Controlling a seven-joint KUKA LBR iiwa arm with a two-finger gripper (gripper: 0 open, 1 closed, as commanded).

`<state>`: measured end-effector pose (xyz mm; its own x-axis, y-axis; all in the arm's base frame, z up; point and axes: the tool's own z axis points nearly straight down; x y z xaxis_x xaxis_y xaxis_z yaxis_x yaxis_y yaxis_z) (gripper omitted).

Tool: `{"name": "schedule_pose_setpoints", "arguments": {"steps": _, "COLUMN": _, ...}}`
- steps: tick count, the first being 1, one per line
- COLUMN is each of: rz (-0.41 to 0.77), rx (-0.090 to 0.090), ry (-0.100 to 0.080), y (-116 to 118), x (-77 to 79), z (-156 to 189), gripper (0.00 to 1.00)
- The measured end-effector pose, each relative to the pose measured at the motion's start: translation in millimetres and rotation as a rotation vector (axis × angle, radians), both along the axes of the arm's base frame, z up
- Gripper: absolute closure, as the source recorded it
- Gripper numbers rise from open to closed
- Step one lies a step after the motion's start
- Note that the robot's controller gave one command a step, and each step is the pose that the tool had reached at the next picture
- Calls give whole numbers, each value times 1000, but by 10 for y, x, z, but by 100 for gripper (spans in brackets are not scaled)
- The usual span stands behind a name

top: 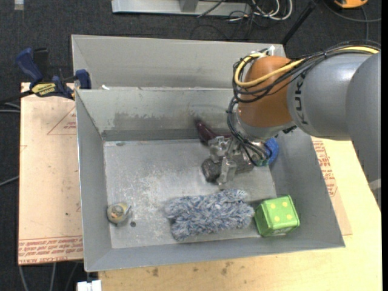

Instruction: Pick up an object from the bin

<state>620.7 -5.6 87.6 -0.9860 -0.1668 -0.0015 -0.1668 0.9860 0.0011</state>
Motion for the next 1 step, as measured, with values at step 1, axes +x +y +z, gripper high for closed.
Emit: {"name": "schedule_pose_setpoints", "arguments": {"steps": 1, "rz": 0, "rx": 0, "ry": 0, "y": 0, "x": 0, "z": 0, "gripper": 100}}
